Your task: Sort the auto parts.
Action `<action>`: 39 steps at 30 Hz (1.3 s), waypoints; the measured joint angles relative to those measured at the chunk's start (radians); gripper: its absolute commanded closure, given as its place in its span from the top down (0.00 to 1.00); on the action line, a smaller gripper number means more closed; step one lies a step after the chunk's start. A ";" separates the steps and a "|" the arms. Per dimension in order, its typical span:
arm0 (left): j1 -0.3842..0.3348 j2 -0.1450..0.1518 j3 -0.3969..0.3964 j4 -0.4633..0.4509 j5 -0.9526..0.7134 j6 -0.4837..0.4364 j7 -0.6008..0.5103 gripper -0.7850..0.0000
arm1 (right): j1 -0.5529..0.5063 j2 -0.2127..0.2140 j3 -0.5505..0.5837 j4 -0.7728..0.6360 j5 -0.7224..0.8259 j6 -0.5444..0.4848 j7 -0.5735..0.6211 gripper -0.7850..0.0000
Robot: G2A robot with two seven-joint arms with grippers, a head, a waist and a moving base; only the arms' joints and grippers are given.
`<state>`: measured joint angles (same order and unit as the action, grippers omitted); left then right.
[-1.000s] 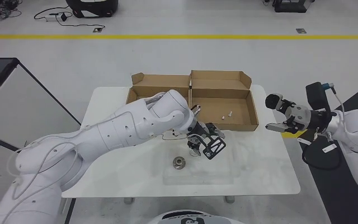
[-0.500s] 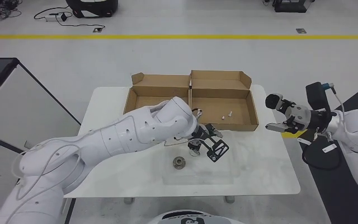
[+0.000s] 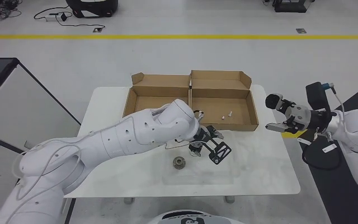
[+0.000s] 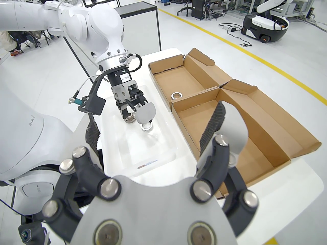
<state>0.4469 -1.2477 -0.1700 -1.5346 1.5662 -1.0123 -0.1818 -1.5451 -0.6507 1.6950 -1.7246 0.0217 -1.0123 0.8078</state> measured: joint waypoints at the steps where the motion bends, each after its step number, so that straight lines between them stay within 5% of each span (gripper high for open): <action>1: 0.000 0.000 0.000 0.000 0.000 0.000 0.000 1.00 | 0.000 0.000 0.000 0.000 0.000 0.000 0.000 1.00; 27: 0.066 -0.024 0.000 -0.020 0.148 0.000 -0.052 1.00 | 0.000 0.000 0.000 0.000 0.000 0.000 0.000 1.00; 39: 0.100 -0.051 0.000 0.039 0.489 0.000 0.227 1.00 | 0.000 0.000 0.000 0.000 0.000 0.000 0.000 1.00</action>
<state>0.5465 -1.2991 -0.1700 -1.4960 2.0556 -1.0123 0.0455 -1.5451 -0.6507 1.6950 -1.7246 0.0217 -1.0123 0.8078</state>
